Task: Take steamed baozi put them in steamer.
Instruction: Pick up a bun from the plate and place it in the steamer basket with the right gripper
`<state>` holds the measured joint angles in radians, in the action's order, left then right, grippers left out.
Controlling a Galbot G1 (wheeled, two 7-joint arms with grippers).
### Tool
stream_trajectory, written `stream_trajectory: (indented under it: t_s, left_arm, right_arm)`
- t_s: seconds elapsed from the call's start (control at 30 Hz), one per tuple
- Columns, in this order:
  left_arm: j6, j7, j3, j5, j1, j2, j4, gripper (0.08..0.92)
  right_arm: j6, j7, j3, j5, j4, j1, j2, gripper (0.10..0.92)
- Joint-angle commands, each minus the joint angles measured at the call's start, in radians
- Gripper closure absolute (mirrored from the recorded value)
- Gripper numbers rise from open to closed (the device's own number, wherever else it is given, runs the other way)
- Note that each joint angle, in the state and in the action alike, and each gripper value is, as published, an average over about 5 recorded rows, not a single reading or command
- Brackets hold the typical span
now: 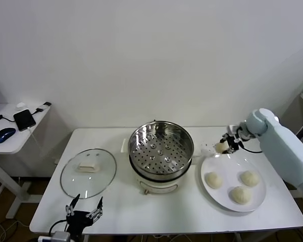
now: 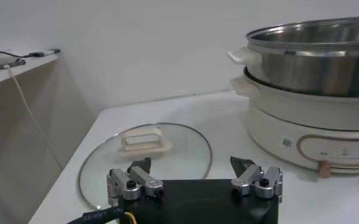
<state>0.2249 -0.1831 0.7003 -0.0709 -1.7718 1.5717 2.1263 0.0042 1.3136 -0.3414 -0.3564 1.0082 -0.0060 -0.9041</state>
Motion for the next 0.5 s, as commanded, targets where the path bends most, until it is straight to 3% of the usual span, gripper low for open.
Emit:
stream_trajectory:
  t_s: [0.03, 0.17, 0.33, 0.5]
  left_arm:
    - [-0.002, 0.004, 0.004, -0.004, 0.005, 0.002, 0.005, 0.177]
    - [-0.003, 0.009, 0.003, -0.003, 0.016, 0.009, 0.004, 0.177]
    - [0.002, 0.009, 0.003, 0.013, 0.020, 0.022, 0.023, 0.177]
    - [0.005, 0.011, 0.003, 0.022, 0.021, 0.033, 0.027, 0.177]
  right_arm:
    - [-0.036, 0.055, -0.238, 0.194, -0.061, 0.313, -0.077, 0.491]
    - [0.048, 0.089, -0.329, 0.316, -0.204, 0.432, -0.224, 0.491]
    - [0.423, 0.107, -0.445, 0.548, -0.403, 0.480, -0.392, 0.491]
    - [0.631, 0.124, -0.538, 0.527, -0.417, 0.488, -0.447, 0.491]
